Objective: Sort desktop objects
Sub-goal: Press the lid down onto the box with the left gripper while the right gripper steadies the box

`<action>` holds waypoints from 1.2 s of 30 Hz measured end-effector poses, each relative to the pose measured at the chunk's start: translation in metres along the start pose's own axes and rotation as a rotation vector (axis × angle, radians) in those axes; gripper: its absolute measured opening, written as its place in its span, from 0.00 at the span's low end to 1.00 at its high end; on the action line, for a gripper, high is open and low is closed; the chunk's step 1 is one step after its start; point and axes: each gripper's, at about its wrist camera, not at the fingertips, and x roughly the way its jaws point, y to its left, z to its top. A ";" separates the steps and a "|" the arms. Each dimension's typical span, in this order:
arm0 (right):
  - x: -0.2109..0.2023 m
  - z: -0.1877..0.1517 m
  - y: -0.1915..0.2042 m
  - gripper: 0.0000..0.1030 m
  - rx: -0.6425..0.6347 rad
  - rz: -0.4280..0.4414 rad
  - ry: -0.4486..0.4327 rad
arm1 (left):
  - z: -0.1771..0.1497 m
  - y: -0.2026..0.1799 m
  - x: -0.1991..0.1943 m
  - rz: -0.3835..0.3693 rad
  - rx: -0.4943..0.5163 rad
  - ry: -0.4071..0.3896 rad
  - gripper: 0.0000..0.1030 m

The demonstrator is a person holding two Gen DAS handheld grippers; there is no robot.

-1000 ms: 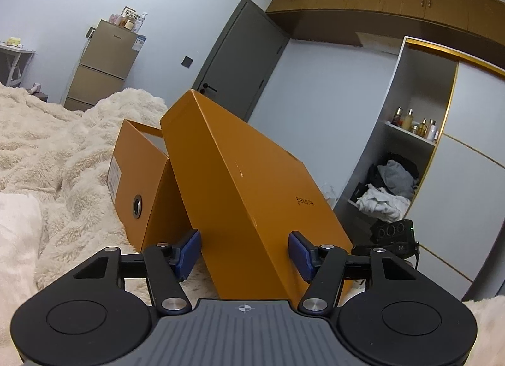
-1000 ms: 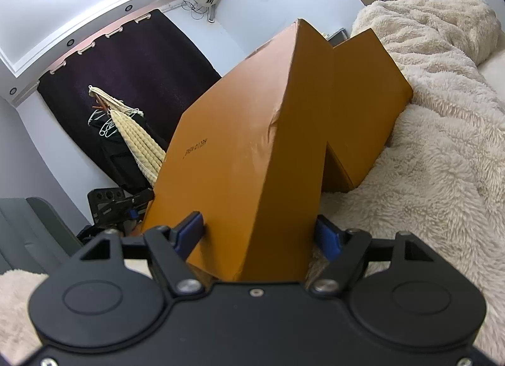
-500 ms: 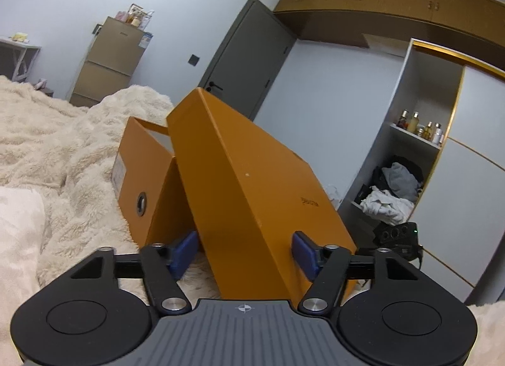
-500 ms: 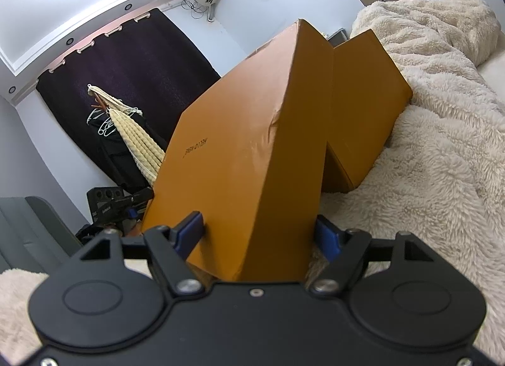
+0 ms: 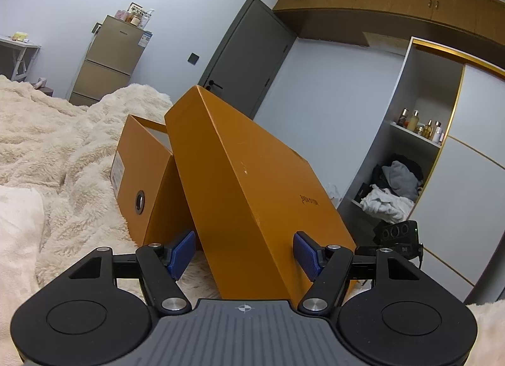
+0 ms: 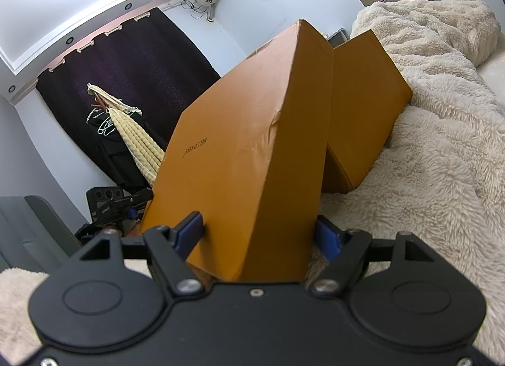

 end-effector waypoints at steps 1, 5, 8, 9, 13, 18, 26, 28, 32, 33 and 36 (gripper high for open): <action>0.000 0.000 0.000 0.72 0.000 0.000 0.000 | 0.000 0.000 0.001 0.000 0.001 0.000 0.61; -0.001 0.000 0.000 0.73 -0.002 0.000 -0.002 | 0.000 -0.001 0.002 0.000 0.011 0.002 0.60; -0.001 0.000 0.000 0.73 -0.003 -0.001 -0.003 | 0.000 -0.002 0.003 0.001 0.014 0.000 0.60; -0.002 0.000 0.000 0.73 -0.004 -0.001 -0.004 | 0.000 -0.002 0.003 0.002 0.014 0.000 0.60; -0.002 0.000 0.000 0.73 -0.004 -0.002 -0.007 | 0.000 -0.003 0.002 0.002 0.016 -0.001 0.60; -0.002 0.001 0.000 0.73 -0.005 -0.002 -0.009 | 0.000 -0.004 0.003 0.004 0.020 -0.001 0.60; -0.003 0.001 -0.003 0.73 0.005 0.005 -0.016 | 0.000 -0.003 0.002 0.004 0.024 -0.001 0.60; -0.003 0.001 -0.004 0.73 0.011 0.010 -0.015 | 0.000 -0.003 0.002 0.004 0.026 -0.002 0.60; 0.003 -0.001 -0.006 0.74 0.026 0.027 0.006 | 0.000 -0.004 0.002 0.005 0.032 -0.002 0.60; 0.003 -0.001 -0.005 0.74 0.025 0.026 0.007 | 0.000 -0.004 0.002 0.006 0.032 -0.002 0.60; 0.003 -0.001 -0.004 0.73 0.021 0.025 0.007 | 0.000 -0.004 0.001 0.006 0.034 -0.005 0.58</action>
